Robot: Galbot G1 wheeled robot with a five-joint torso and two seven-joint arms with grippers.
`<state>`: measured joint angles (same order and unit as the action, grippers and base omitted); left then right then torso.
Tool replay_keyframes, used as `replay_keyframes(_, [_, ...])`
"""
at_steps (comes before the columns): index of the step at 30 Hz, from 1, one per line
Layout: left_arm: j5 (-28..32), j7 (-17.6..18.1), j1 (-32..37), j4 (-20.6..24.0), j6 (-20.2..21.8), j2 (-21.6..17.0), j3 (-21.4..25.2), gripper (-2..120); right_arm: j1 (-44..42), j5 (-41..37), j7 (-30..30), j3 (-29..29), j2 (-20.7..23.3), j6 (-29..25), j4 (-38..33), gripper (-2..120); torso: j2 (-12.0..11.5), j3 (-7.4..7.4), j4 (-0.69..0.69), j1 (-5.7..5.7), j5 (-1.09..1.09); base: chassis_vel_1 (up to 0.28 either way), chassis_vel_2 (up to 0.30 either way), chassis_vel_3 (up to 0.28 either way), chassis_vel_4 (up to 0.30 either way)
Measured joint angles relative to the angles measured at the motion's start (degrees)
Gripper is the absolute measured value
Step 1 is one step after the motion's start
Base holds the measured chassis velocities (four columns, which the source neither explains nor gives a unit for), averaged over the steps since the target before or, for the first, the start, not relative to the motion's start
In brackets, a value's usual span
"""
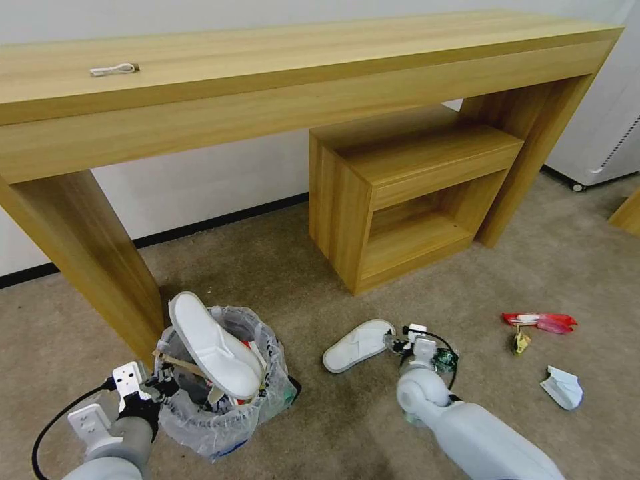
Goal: Pick up the trash bin and place the garbage on the floor into it.
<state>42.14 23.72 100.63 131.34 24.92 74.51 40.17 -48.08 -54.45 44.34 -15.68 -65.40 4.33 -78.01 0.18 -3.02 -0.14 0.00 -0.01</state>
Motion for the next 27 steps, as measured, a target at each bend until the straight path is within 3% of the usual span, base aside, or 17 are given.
replay_keyframes(7, [-0.09,-0.07,0.11,-0.04,-0.69,0.59,0.29,1,3.48,0.52,0.2,-2.62,-6.79,-0.21,5.56,100,0.0,0.0,0.02,0.0,0.01,0.0,0.0,0.0,0.0])
replay_keyframes(27, [-0.12,-0.32,0.81,0.66,-1.9,0.62,0.57,1,6.02,2.23,-1.68,-2.31,-10.79,-2.02,17.11,95,0.0,0.0,0.0,0.0,0.01,0.0,0.0,0.0,0.0])
